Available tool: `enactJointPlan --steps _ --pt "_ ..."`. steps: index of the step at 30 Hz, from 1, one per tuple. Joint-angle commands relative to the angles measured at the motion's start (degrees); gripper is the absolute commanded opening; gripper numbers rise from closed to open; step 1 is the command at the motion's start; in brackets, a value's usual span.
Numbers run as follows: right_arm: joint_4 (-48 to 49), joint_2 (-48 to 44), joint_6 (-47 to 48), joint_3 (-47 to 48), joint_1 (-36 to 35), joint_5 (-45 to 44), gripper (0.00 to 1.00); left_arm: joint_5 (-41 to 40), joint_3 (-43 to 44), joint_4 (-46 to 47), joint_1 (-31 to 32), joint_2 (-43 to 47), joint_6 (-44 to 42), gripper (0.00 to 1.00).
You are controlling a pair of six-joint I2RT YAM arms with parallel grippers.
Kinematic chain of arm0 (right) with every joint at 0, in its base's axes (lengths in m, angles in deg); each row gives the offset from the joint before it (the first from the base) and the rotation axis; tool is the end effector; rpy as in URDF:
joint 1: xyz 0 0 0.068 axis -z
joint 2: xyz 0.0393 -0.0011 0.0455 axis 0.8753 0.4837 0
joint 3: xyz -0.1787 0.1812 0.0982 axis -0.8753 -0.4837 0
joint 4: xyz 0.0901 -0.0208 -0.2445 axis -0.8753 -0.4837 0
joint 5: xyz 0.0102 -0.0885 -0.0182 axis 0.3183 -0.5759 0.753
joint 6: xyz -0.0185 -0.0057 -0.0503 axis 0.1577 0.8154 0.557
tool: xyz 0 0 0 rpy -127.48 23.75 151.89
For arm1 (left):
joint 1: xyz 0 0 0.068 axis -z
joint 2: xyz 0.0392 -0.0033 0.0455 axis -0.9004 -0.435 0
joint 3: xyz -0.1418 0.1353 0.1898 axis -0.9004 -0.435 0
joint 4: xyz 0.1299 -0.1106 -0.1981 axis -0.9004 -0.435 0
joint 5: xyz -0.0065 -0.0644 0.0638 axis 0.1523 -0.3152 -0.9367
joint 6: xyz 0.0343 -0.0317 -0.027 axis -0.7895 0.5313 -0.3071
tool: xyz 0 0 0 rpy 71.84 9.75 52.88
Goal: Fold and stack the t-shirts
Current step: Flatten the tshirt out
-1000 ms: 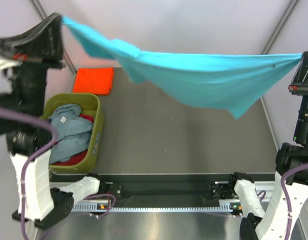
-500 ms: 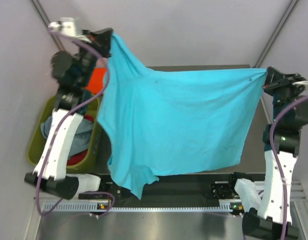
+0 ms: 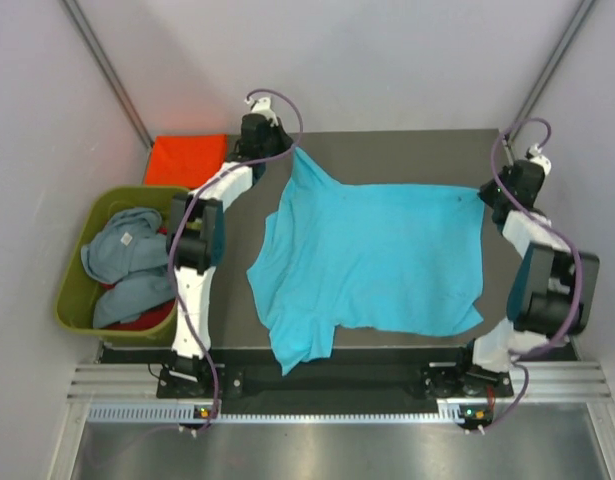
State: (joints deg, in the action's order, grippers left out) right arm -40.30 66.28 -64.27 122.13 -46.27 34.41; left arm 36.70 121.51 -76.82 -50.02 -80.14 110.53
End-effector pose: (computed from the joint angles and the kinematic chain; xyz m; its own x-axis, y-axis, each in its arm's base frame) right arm 0.3360 -0.0873 0.2439 -0.2634 0.5585 -0.7866 0.3926 0.8069 0.4414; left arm 0.5119 -0.1346 0.2530 -0.3658 -0.2671 -0.8916 0.2615 0.8898 -0.3739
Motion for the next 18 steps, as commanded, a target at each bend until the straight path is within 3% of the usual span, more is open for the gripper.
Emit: enactJointPlan --steps 1,6,9,18 --pt "5.87 7.22 4.32 10.61 1.09 -1.80 0.00 2.86 13.33 3.74 -1.01 -6.68 3.28 0.00" --pt "3.32 18.73 5.64 19.42 2.07 -3.65 0.00 3.13 24.77 3.29 -1.54 -17.24 6.36 0.00" --pt "1.90 23.92 6.52 25.05 2.24 -3.65 0.00 2.60 26.54 3.64 -1.80 -19.88 7.58 0.00" --pt "-0.47 29.56 5.29 30.51 2.51 -7.08 0.00 -0.21 32.67 7.86 -2.15 -23.30 7.59 0.00"
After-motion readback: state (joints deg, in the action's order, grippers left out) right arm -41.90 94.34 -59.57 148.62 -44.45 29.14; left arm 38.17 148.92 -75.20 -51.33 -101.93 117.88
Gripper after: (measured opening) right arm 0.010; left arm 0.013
